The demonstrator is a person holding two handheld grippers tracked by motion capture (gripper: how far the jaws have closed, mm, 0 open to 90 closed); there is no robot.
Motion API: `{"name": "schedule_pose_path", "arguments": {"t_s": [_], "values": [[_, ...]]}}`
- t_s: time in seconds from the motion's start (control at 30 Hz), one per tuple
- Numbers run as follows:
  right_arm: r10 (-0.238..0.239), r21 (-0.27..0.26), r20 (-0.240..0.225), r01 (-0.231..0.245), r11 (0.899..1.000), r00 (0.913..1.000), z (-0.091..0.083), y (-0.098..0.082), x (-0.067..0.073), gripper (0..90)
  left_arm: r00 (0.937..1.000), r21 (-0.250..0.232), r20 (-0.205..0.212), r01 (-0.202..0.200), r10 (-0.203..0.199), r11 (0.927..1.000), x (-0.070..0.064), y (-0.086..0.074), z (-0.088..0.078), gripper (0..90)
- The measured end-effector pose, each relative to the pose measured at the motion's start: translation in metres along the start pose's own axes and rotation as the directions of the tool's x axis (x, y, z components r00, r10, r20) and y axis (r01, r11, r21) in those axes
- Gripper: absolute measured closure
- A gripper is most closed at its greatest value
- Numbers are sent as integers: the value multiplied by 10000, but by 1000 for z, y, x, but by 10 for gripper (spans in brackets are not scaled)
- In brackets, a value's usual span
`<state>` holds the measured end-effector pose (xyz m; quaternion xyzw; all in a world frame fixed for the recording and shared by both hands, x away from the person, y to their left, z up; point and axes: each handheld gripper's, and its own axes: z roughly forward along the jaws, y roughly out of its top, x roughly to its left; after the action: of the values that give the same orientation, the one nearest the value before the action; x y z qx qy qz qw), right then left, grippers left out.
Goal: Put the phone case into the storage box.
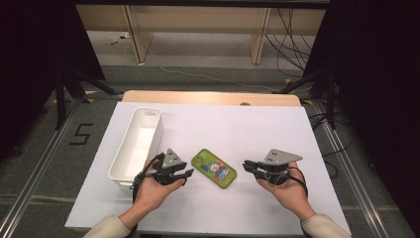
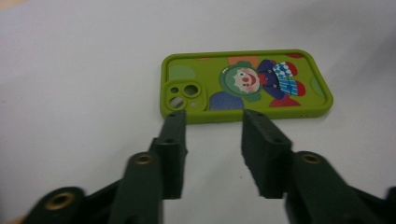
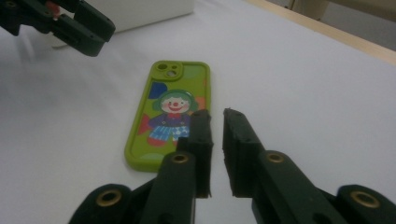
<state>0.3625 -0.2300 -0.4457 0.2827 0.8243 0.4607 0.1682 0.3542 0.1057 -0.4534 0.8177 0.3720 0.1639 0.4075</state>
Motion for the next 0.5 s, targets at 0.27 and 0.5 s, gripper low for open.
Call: {"name": "schedule_pose_path", "arguments": {"t_s": [0.27, 0.5], "values": [[172, 653, 129, -180, 9977, 9998, 16, 4, -4, 852, 9999, -267, 59, -100, 102, 9996, -6, 2, 2, 126], [95, 1575, 54, -103, 9875, 9999, 34, 8, -5, 900, 9974, -404, 498, -510, 530, 9979, -12, 2, 1, 0]]}}
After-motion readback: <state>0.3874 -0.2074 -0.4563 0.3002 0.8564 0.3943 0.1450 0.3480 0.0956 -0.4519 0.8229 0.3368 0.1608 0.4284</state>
